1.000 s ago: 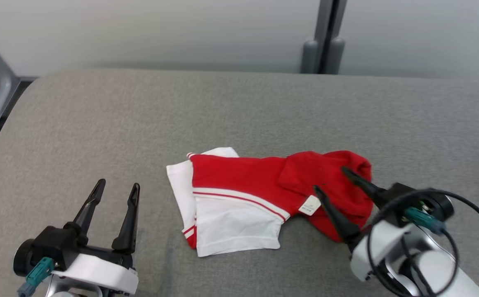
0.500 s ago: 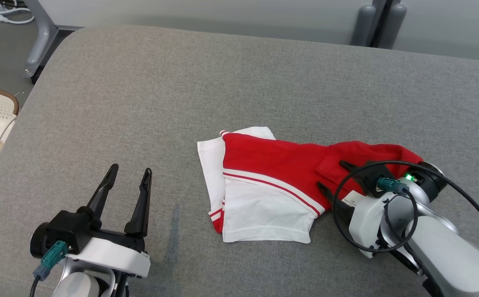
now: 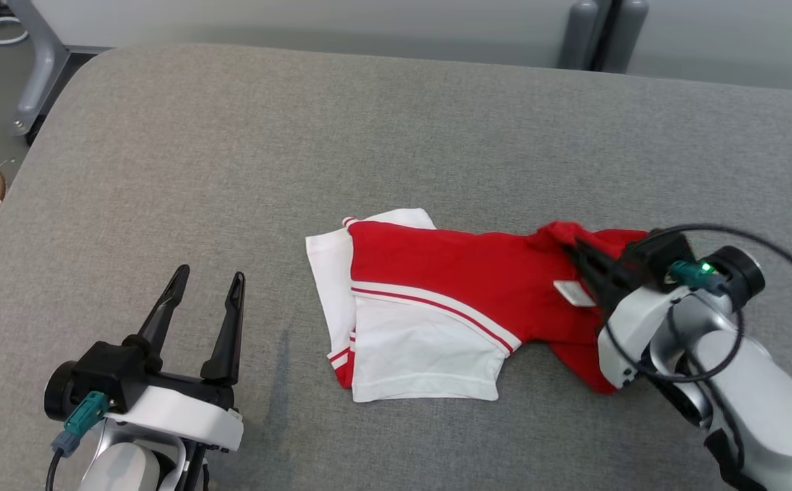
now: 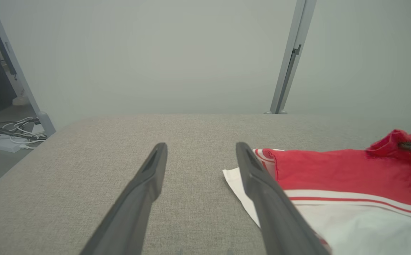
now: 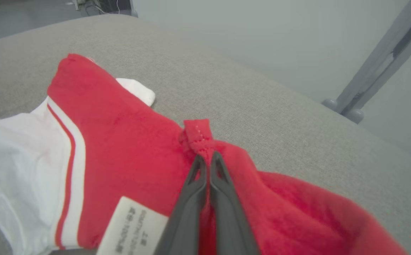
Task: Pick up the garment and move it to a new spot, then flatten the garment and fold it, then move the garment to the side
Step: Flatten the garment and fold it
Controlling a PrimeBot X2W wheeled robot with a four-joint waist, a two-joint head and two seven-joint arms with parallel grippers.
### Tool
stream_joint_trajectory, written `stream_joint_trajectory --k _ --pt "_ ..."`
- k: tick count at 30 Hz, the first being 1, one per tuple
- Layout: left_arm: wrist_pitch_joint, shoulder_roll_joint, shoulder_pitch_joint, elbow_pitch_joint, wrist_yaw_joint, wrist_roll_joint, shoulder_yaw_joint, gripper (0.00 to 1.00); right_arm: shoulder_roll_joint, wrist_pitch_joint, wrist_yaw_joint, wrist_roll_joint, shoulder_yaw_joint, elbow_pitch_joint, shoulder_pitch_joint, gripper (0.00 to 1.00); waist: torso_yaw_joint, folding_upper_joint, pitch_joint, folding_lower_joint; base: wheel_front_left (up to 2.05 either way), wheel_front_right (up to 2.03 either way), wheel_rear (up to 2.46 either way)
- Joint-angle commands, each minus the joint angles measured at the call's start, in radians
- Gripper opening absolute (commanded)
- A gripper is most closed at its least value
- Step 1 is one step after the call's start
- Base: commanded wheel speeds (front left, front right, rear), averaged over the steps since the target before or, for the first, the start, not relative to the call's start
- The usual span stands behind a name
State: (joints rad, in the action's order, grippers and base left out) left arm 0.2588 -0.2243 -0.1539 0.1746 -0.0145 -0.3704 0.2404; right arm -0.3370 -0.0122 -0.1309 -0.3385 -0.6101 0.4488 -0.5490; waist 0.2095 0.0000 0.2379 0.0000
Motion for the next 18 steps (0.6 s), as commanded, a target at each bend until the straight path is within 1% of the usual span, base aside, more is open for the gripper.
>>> stream_joint_trajectory --k 1,2,3,4,9,13,18 --pt "0.005 -0.005 -0.008 0.0 -0.004 0.01 -0.01 1.0 0.009 0.028 0.0 -0.012 0.051 -0.012 0.009 0.0 -0.016 0.0 -0.009 0.0 0.0 0.0 0.0" --pt "0.005 -0.007 -0.005 0.002 -0.005 0.012 -0.011 1.0 0.016 0.041 0.0 -0.012 0.083 -0.017 0.018 0.0 -0.022 0.0 -0.014 0.0 0.0 0.0 0.0" --pt "0.005 -0.007 -0.005 0.002 -0.005 0.012 -0.011 1.0 0.016 0.041 0.0 -0.012 0.083 -0.017 0.018 0.0 -0.022 0.0 -0.014 0.0 0.0 0.0 0.0" --pt "0.005 -0.009 -0.001 0.003 -0.005 0.013 -0.014 1.0 0.027 0.053 0.0 -0.014 0.113 -0.023 0.031 0.0 -0.028 0.0 -0.021 0.0 0.0 0.0 0.0" --pt "0.005 -0.022 0.012 -0.003 -0.004 0.023 -0.02 1.0 0.073 0.112 0.0 -0.014 0.299 -0.059 0.1 0.0 -0.065 0.0 -0.037 0.0 0.0 0.0 0.0" --pt "0.002 -0.033 0.01 -0.011 -0.005 0.028 -0.016 1.0 0.115 0.135 0.0 -0.014 0.45 -0.065 0.173 0.0 -0.088 0.0 -0.038 0.0 0.0 0.0 0.0" --pt "-0.008 -0.04 0.002 -0.021 -0.009 0.03 -0.008 1.0 0.174 0.15 0.0 -0.013 0.595 -0.058 0.26 0.0 -0.103 0.0 -0.03 0.0 0.0 0.0 0.0"
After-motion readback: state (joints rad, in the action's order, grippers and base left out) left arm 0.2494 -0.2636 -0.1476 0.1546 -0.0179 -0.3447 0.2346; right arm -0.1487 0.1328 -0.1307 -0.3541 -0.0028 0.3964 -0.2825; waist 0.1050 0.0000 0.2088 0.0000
